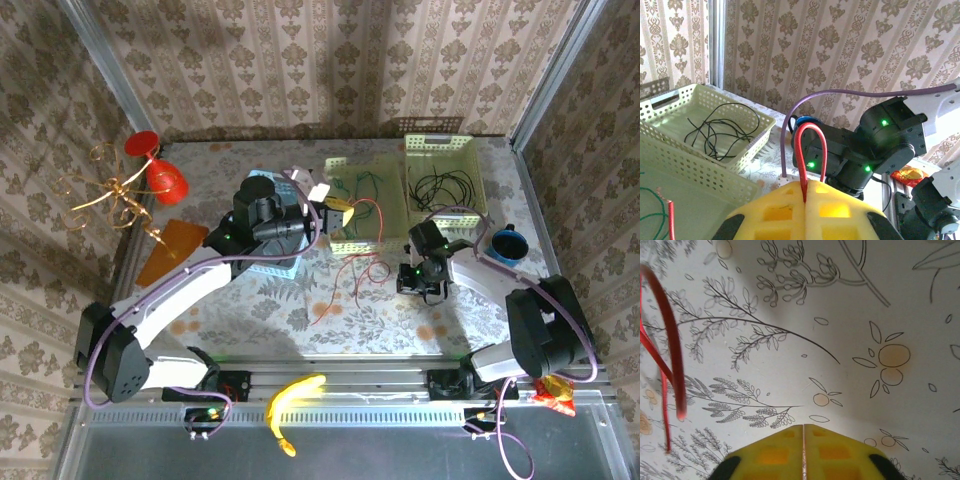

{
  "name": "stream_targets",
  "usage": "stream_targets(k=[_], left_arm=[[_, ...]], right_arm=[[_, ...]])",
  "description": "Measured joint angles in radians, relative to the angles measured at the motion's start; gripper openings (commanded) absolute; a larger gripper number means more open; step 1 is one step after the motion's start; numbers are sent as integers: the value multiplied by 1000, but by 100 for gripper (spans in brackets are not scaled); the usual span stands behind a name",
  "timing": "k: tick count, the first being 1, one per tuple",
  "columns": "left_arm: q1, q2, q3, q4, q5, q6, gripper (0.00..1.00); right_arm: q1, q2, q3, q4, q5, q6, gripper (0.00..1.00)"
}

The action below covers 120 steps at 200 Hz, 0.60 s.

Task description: Untangle the cables

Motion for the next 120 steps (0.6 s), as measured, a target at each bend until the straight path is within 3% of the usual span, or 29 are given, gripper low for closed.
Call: stream_targets(k=[16,55,120], left_arm=[[0,-2,0,0,0,-1,0],[0,-2,-6,2,0,-6,0],[-2,-2,-6,3,2,-6,0]], right_arm=[[0,-45,-2,18,-22,3,38],[2,-108,-2,82,-84,-2,41],[19,90,51,166,-112,9,40]])
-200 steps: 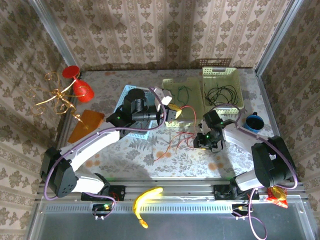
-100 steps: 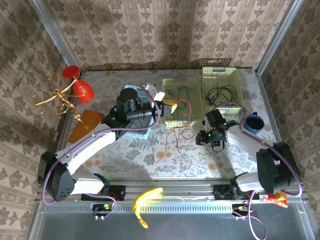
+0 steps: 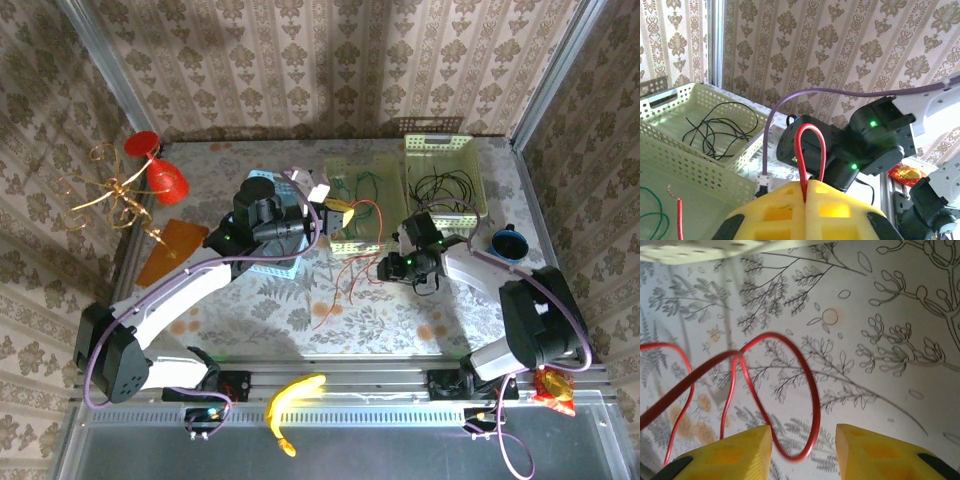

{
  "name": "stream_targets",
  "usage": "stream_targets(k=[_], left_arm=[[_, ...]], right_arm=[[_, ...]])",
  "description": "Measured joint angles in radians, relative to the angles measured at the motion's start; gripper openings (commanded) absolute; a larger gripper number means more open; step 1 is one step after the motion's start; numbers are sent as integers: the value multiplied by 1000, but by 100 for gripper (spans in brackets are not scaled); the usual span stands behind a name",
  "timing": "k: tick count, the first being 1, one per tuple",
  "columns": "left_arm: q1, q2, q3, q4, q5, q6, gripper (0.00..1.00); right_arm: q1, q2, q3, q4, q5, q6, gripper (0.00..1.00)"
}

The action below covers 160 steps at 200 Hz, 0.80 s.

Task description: Untangle the cables

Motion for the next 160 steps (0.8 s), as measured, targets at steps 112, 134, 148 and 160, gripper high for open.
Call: stream_targets(k=[112,134,148,160], left_arm=[[-1,-7,-5,0,-32,0,0],[13,-43,-47,34,-87,-9,0],[33,-71,-81,74,-135,-24,0],[53,-97,-112,111,-184,-39,0]], right_arm=[[29,15,-13,62,199,60,0],[29,-126,-87,2,282,95,0],[28,-256,-125,-44,346,125,0],[24,-361,-141,-77,405,150,0]])
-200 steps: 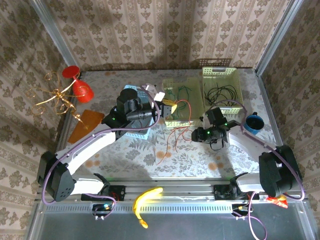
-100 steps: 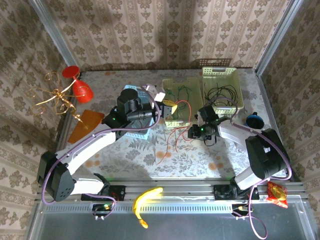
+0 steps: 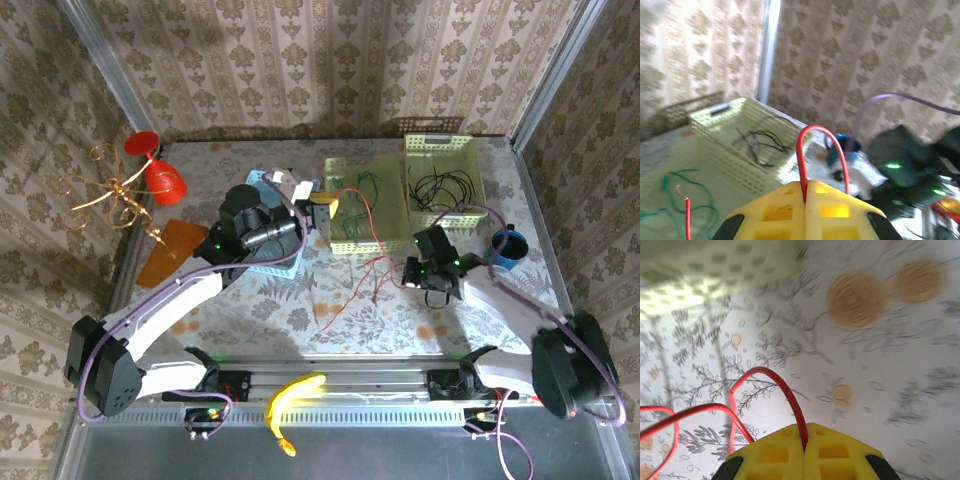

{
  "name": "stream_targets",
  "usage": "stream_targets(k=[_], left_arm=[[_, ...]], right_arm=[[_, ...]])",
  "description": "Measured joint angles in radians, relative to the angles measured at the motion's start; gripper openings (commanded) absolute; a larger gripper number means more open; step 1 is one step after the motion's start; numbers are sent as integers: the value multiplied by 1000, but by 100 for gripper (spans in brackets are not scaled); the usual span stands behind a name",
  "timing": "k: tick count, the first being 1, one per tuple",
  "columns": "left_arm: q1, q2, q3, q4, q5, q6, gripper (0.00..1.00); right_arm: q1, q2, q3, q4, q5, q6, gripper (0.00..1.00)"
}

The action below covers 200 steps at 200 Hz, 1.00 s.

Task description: Untangle the cables

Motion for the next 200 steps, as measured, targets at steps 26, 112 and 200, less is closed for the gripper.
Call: stream_targets(k=[26,112,200], left_arm=[[56,-52,-45,47,-101,-22,0],[233,-151,109,62,-202,6,0],[299,-27,154,-15,-252,68,0]], right_arm=[[-61,-163,-7,-80,118,53,0],[-259,-244,-97,-192,210,99,0],[-260,-328,-104,-162,143,61,0]])
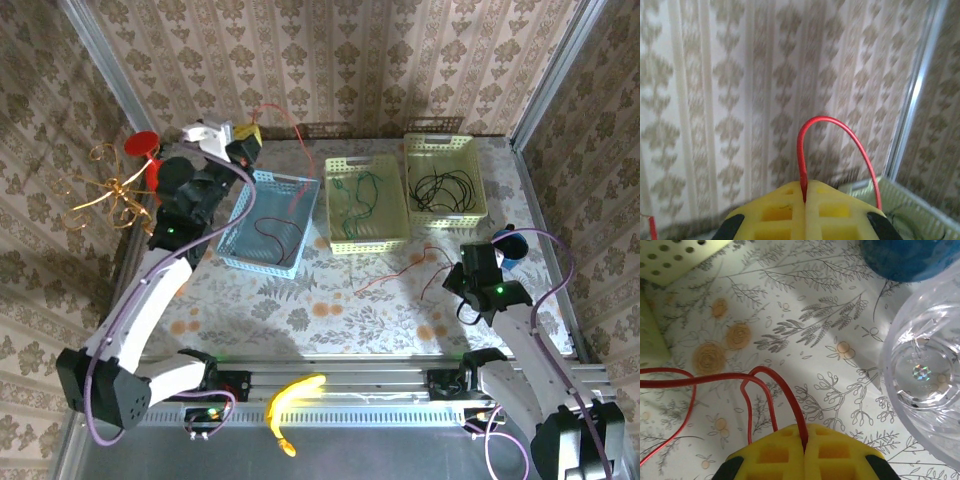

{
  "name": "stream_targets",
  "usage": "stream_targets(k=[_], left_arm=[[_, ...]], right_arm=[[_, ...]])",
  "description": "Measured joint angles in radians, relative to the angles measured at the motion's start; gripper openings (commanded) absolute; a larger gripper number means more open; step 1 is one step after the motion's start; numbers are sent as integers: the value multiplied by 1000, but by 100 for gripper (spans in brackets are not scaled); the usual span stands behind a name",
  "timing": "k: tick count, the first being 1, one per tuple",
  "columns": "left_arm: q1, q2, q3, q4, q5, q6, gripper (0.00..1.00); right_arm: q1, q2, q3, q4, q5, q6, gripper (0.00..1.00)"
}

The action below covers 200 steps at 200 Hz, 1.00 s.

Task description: Untangle the cables

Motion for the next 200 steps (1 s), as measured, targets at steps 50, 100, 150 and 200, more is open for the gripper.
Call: stream_targets(k=[50,100,150,200], left_arm=[[0,98,-211,-6,-97,-6,0],[-23,177,-269,-9,-116,-29,75],[-57,157,-269,-23,-251,-33,86],[-101,103,-291,-58,-488,-51,86]], right_arm=[[0,-34,5,-2,-14,-44,0],[0,-36,37,-8,-16,-70,0],[2,-73,102,-18,-17,-79,0],[115,-129,325,-13,-62,-101,0]])
